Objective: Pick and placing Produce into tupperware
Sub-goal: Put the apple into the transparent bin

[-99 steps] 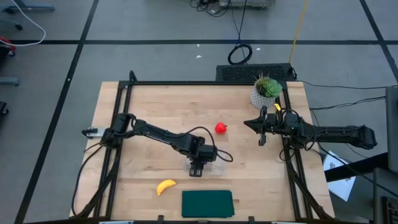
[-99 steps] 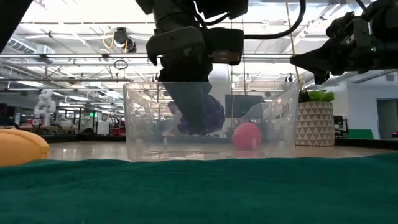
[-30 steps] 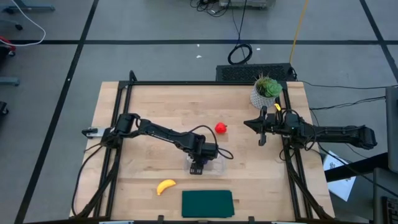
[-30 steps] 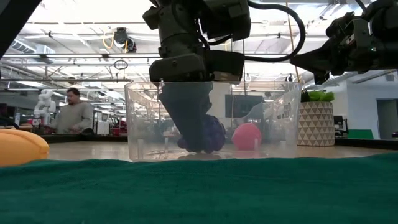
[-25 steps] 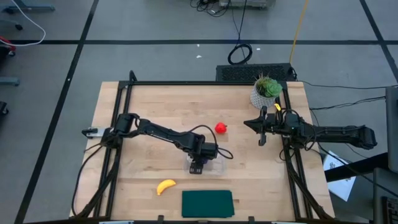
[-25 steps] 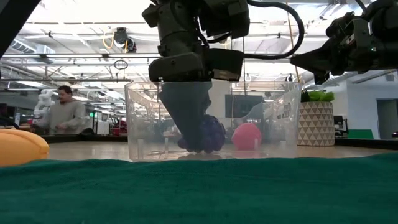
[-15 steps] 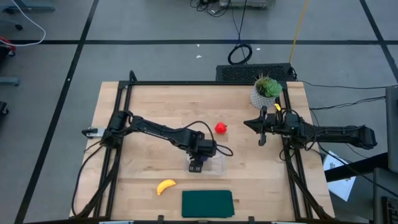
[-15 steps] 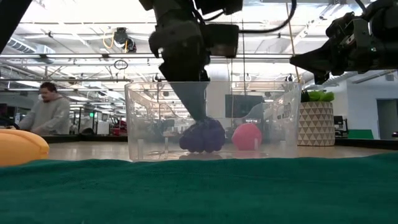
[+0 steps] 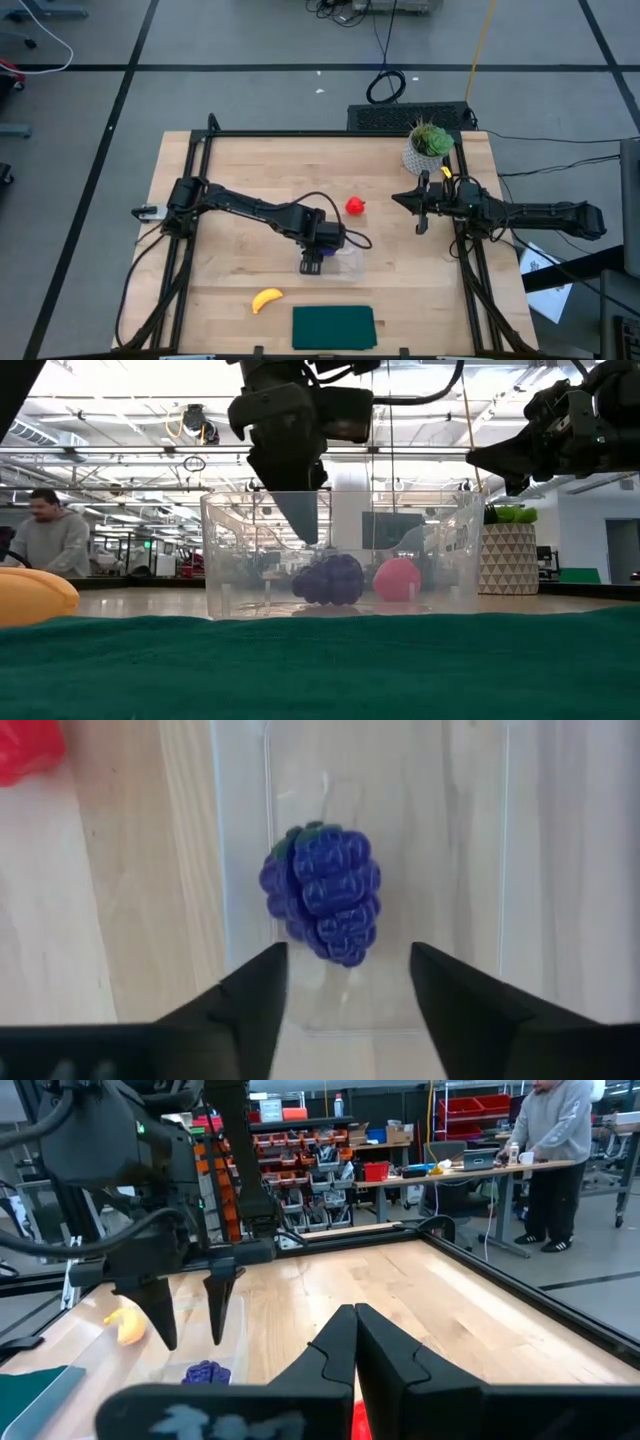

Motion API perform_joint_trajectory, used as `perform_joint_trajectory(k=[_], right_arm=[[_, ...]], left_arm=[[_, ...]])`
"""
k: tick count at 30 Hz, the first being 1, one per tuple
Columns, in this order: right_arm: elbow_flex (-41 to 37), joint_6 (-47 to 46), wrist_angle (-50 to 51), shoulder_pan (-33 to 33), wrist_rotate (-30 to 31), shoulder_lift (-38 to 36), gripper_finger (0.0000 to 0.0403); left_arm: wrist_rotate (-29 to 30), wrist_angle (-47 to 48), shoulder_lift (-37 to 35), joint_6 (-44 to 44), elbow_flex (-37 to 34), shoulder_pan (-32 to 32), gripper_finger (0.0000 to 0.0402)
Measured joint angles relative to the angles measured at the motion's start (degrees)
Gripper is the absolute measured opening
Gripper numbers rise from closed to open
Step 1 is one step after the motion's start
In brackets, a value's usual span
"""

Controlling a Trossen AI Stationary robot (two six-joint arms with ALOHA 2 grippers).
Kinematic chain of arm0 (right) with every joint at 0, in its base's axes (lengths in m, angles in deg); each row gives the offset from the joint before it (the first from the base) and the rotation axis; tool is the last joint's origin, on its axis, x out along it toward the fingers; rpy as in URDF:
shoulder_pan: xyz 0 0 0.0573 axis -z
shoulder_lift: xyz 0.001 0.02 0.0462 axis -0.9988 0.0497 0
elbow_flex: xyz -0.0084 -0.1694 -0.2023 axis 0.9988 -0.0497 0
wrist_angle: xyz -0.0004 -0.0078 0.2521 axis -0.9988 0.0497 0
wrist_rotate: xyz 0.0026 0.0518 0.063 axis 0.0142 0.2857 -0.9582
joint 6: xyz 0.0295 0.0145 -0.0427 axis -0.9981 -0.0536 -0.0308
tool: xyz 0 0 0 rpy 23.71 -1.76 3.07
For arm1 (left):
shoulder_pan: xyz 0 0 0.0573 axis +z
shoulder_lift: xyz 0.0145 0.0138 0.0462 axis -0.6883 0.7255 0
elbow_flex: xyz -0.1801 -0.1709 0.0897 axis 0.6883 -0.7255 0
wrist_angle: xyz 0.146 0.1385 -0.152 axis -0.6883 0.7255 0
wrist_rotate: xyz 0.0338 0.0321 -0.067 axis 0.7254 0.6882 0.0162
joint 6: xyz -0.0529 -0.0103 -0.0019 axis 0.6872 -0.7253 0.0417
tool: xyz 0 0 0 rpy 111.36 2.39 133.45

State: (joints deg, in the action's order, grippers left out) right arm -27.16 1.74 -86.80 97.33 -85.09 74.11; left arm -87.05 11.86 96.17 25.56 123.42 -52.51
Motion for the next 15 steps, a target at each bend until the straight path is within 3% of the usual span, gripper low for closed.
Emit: perform_joint_trajectory(k=[8,15], right_arm=[[0.01,0.01,-0.01,-0.01,0.01,0.00,0.0000],[0.02,-0.09,-0.03,-0.02,0.00,0.00,0.0000]], left_arm=[[-0.02,-0.14,0.00,-0.53,0.00,0.00,0.0083],[-0.05,-0.16,0.00,-2.20,0.00,0.00,0.0008]])
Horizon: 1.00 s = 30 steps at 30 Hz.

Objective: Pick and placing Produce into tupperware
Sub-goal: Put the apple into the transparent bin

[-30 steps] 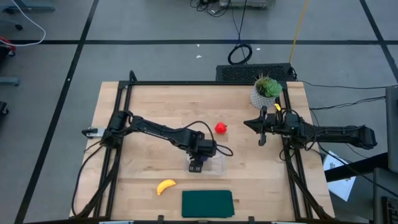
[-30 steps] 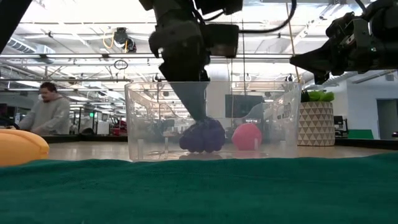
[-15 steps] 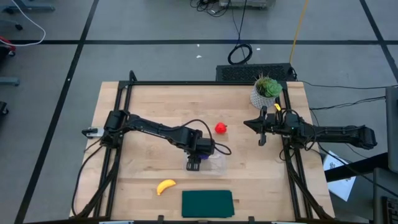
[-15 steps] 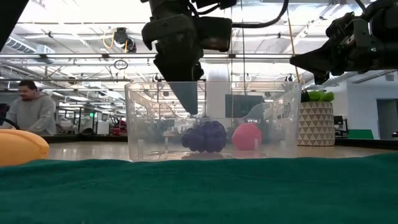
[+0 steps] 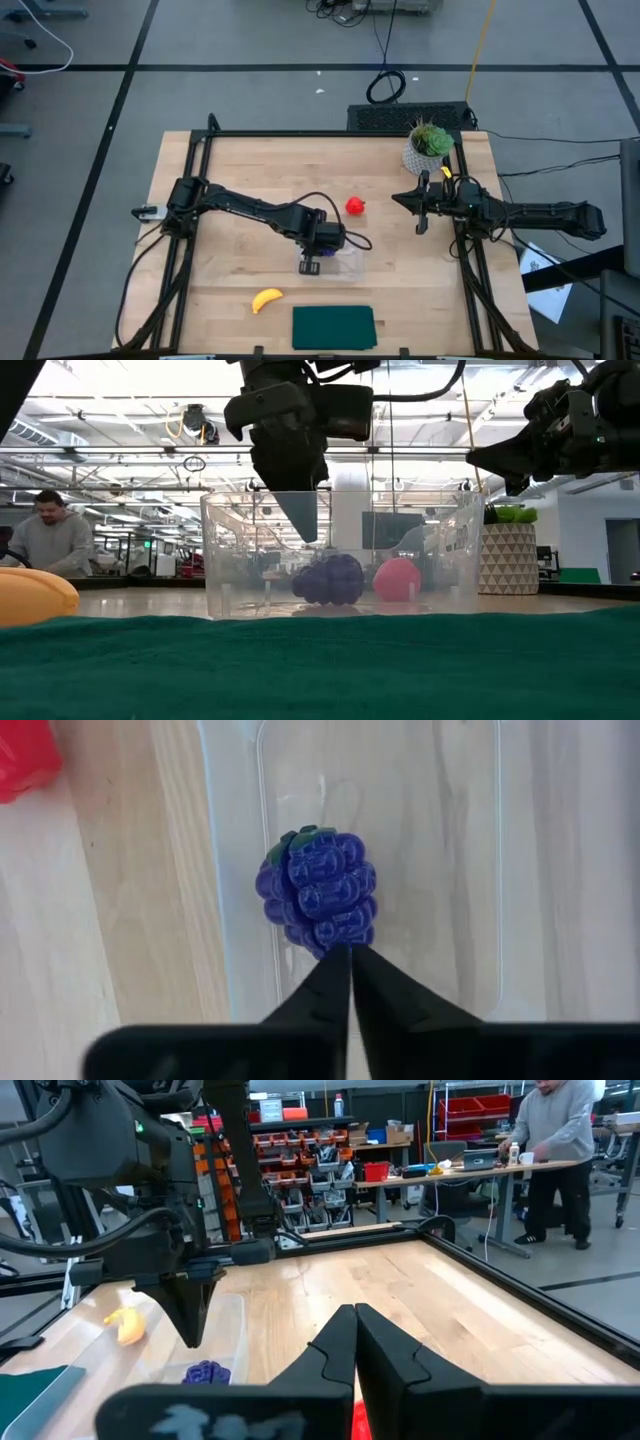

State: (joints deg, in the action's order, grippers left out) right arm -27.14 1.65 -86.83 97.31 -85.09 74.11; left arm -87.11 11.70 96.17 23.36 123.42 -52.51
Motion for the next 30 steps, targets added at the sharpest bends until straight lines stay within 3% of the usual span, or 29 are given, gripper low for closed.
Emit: perform_joint_trajectory(k=[4,11,30], right_arm=[[-0.01,-0.18,0.00,0.00,0.01,0.01,0.0000],[0.00,-0.20,0.00,0.02,0.01,0.00,0.0000],[-0.01,-0.20,0.04,0.00,0.00,0.02,0.0000]], left_arm=[[0.47,-0.02,0.00,-1.43,0.00,-0.02,0.0010],[6.65,0.42,-1.10,-5.30,0.00,-0.87,0.0003],[8.01,-1.23,-19.18,-8.07,0.00,-0.87,0.0006]])
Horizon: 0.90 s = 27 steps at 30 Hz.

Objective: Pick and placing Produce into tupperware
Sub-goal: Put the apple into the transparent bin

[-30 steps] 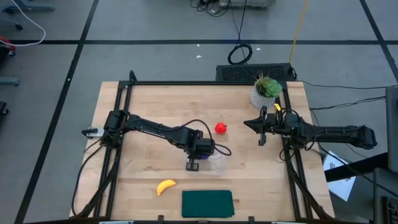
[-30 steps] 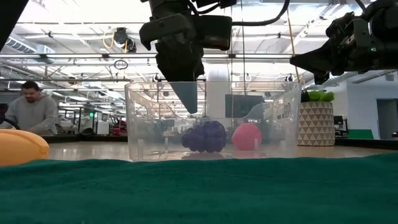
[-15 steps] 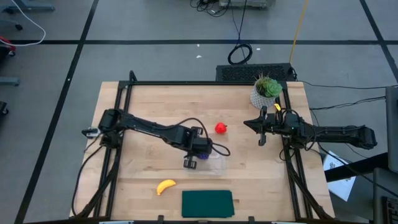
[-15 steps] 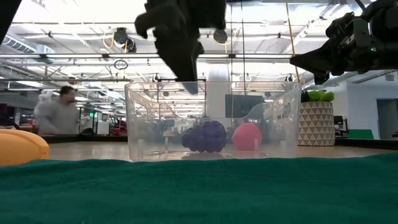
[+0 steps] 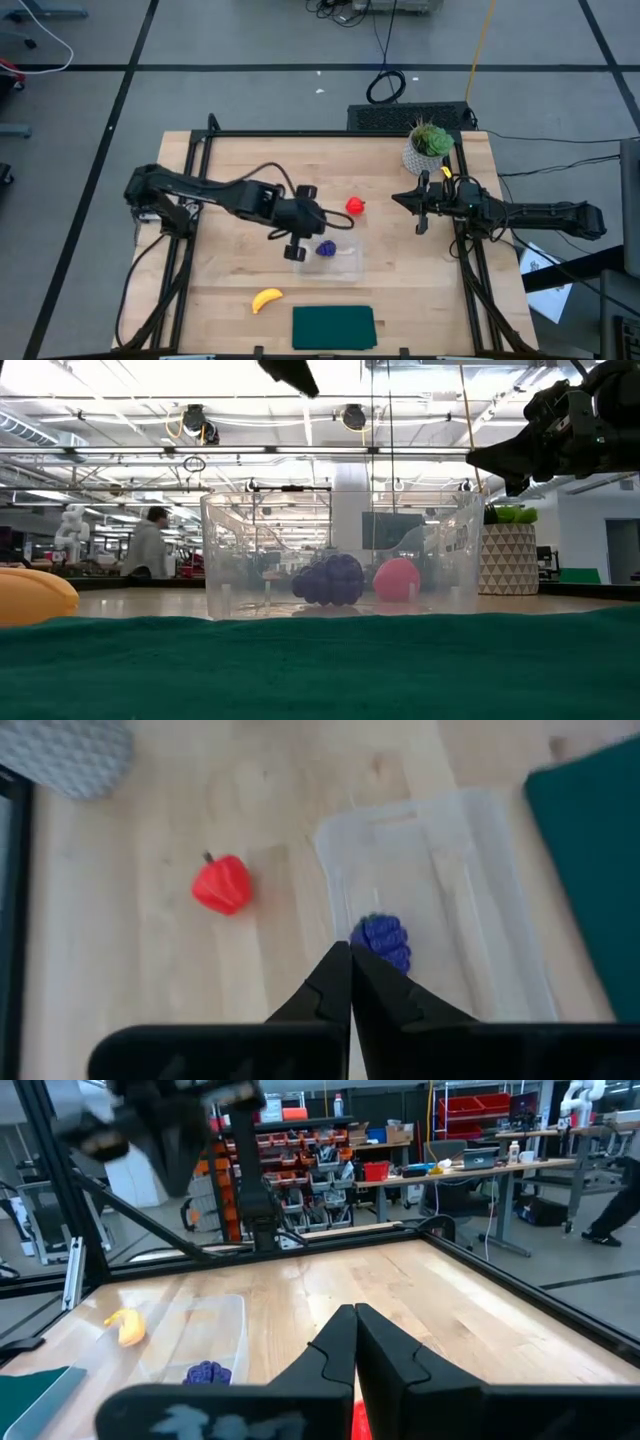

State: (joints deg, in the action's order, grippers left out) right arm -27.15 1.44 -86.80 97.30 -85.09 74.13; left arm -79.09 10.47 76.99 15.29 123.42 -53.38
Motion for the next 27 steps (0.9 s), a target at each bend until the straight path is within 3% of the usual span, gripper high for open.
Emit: perform_joint_trajectory(k=[14,23,27], right_arm=[[0.01,0.22,0.44,0.00,-0.01,0.00,0.0000],[0.01,0.37,0.42,0.00,0.01,0.00,0.0000],[0.01,0.39,0.42,0.02,0.01,0.00,0.0000]], left_arm=[[1.86,-1.51,-9.64,-2.42,0.00,-0.37,0.0004],[-1.58,-2.21,-12.96,-6.20,-0.02,0.48,0.0003],[-5.78,-1.99,-14.37,-8.40,-0.02,1.69,0.0003]])
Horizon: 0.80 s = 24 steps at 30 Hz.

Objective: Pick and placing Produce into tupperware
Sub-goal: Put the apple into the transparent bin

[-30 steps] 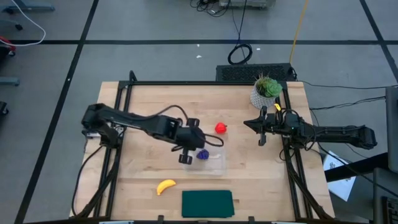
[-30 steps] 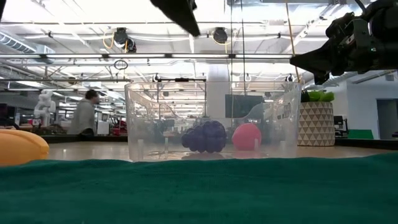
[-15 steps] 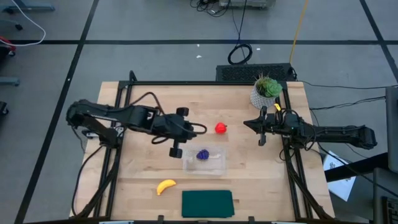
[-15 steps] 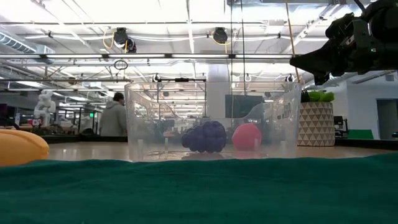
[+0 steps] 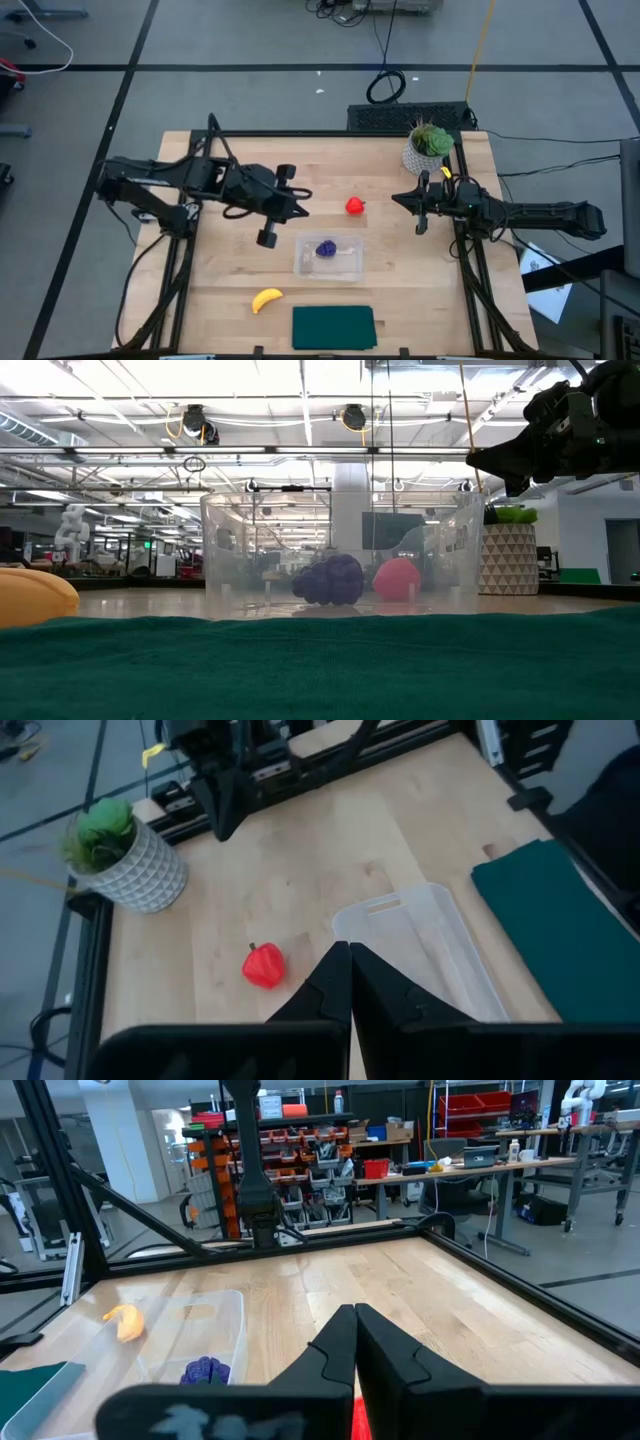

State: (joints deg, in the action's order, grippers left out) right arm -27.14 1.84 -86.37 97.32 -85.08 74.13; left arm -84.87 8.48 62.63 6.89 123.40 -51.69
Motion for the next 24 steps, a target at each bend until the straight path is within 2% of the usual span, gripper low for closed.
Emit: perform_joint_trajectory(k=[15,24], right_arm=[[-0.01,0.01,0.00,-0.02,-0.01,0.07,0.0000],[-0.02,0.02,-0.17,0.00,-0.02,0.27,0.0000]], left_arm=[[-1.18,7.21,-10.57,-2.57,-0.04,6.12,0.0004],[-1.24,9.60,-19.65,1.01,-1.55,8.34,0.0001]])
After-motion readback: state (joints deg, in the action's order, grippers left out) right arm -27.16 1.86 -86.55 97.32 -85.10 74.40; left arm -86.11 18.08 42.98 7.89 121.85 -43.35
